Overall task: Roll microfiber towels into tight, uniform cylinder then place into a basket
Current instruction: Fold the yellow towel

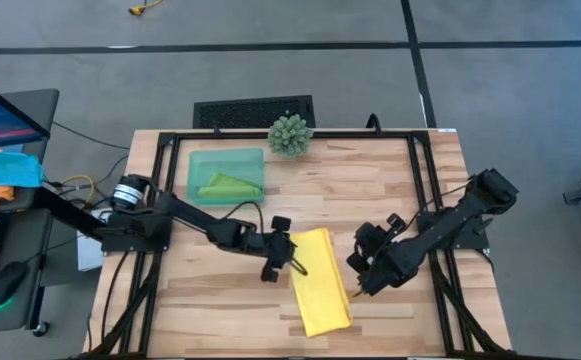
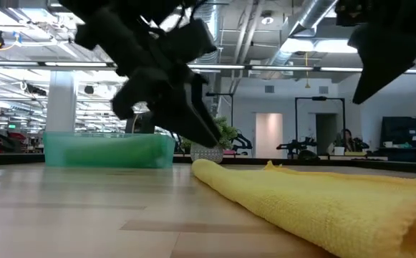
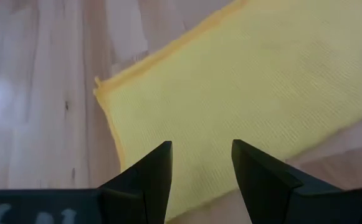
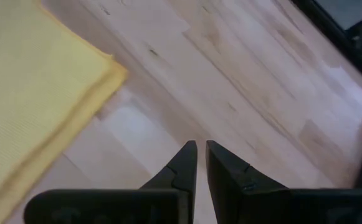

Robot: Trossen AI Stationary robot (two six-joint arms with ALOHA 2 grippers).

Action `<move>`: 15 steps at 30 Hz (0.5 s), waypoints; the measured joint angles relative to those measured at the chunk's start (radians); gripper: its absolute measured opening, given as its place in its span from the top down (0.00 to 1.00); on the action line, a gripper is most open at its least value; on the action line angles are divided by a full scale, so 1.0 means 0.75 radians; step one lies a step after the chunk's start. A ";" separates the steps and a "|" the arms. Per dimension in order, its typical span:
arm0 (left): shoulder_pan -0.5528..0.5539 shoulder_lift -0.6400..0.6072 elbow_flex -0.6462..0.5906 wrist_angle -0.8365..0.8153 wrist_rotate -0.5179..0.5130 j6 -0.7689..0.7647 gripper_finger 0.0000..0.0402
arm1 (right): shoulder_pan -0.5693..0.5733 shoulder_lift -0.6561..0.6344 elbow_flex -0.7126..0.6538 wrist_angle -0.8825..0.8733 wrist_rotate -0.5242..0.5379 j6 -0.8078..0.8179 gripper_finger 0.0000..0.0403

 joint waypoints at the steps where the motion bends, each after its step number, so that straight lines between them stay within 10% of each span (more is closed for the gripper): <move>1: 0.013 0.009 0.002 0.010 0.024 -0.014 0.60 | -0.003 -0.003 0.004 0.019 0.003 -0.015 0.86; 15: 0.127 0.120 0.004 -0.006 0.150 -0.089 0.60 | -0.054 -0.023 0.003 0.096 0.003 -0.143 0.86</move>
